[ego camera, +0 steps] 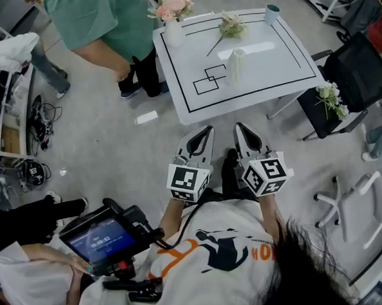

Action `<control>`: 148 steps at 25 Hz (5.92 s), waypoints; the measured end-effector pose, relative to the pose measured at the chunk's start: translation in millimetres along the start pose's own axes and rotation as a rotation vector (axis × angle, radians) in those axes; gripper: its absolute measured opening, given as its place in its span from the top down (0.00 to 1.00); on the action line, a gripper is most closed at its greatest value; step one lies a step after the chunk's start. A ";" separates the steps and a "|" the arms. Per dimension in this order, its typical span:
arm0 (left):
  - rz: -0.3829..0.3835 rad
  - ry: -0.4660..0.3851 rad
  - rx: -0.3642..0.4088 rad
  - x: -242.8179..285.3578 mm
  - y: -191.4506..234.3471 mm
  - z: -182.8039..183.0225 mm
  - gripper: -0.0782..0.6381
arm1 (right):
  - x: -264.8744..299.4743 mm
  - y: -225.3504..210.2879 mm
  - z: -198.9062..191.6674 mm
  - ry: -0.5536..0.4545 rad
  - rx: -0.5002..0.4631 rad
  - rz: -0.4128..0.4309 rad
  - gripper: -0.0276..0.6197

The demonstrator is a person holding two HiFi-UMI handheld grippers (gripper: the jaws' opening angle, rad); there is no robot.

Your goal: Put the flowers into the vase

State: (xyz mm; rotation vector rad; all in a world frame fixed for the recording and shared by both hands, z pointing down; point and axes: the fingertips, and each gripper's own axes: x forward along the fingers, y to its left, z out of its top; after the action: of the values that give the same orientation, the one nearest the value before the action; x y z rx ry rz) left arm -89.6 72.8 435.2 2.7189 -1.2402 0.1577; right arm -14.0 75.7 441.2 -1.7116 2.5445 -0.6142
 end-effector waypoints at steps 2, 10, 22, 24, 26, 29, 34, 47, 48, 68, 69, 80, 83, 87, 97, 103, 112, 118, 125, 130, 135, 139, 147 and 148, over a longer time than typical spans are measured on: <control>0.017 -0.009 -0.002 0.5 8.1 2.1 0.88 | 6.5 -0.1 3.3 -0.004 -0.001 0.011 0.94; 0.094 -0.006 -0.013 77.1 50.7 20.4 0.88 | 78.2 -53.1 50.2 0.007 -0.006 0.064 0.94; 0.184 0.001 -0.020 169.1 82.3 44.9 0.88 | 140.3 -122.5 102.5 0.005 -0.014 0.121 0.94; 0.199 0.009 -0.020 178.8 87.7 47.6 0.88 | 148.4 -132.6 108.6 0.008 -0.006 0.123 0.94; 0.214 0.012 -0.022 189.1 92.7 50.0 0.88 | 156.4 -143.6 114.1 0.011 -0.002 0.126 0.94; 0.237 0.014 -0.019 202.4 98.2 52.4 0.88 | 167.9 -158.8 119.2 0.014 0.006 0.133 0.94; 0.263 0.043 -0.018 213.4 104.3 46.2 0.88 | 180.9 -177.8 118.5 0.031 0.031 0.133 0.94; 0.261 0.087 -0.024 231.4 136.6 38.4 0.88 | 226.4 -209.7 97.3 0.115 0.079 0.095 0.94; 0.258 0.088 -0.025 233.9 141.2 37.5 0.88 | 233.2 -211.6 95.2 0.121 0.078 0.092 0.94; 0.116 0.124 -0.041 293.9 189.2 22.6 0.88 | 382.3 -253.1 18.3 0.372 0.171 0.106 0.81; 0.109 0.124 -0.043 296.5 189.5 21.9 0.88 | 388.0 -255.8 14.1 0.386 0.180 0.105 0.80; 0.106 0.156 -0.071 304.2 204.9 11.2 0.88 | 440.8 -276.0 -6.3 0.488 0.369 0.007 0.68; 0.115 0.155 -0.078 303.5 210.2 10.9 0.88 | 448.4 -280.8 -12.2 0.515 0.384 -0.047 0.65; 0.122 0.158 -0.096 303.0 213.9 8.1 0.88 | 456.8 -289.2 -19.0 0.545 0.395 -0.130 0.65; 0.137 0.149 -0.133 300.7 218.9 5.8 0.88 | 461.9 -297.4 -23.1 0.628 0.317 -0.328 0.68; 0.140 0.142 -0.137 299.8 220.9 7.1 0.88 | 460.0 -297.7 -24.6 0.638 0.199 -0.331 0.74; 0.150 0.149 -0.133 292.6 221.4 8.0 0.88 | 452.1 -308.5 -23.5 0.552 0.536 -0.271 0.89; 0.110 0.163 -0.122 290.0 217.3 4.4 0.88 | 452.1 -296.7 -9.2 0.500 0.474 -0.124 0.91; -0.059 0.134 -0.115 279.0 201.3 6.3 0.68 | 444.9 -281.3 20.0 0.398 0.426 0.040 0.91; -0.129 0.175 -0.069 263.9 194.6 -1.2 0.68 | 436.3 -279.8 47.9 0.330 0.428 0.079 0.91; -0.189 0.193 -0.045 253.2 171.3 -5.5 0.66 | 417.8 -275.9 78.0 0.264 0.412 0.115 0.91; -0.236 0.211 -0.020 248.2 146.2 -8.9 0.65 | 394.0 -272.5 101.7 0.225 0.371 0.146 0.91; -0.291 0.210 -0.016 240.8 115.2 -12.6 0.65 | 366.0 -263.3 132.6 0.168 0.332 0.173 0.91; -0.294 0.208 -0.017 240.5 113.1 -13.1 0.65 | 363.9 -261.9 135.1 0.162 0.333 0.177 0.91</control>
State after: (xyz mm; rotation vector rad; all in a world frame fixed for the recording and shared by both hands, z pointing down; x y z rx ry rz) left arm -18.6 -176.3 496.1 2.7454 -0.7741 0.3805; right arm 103.2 -376.3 476.3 -1.3636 2.4765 -1.1278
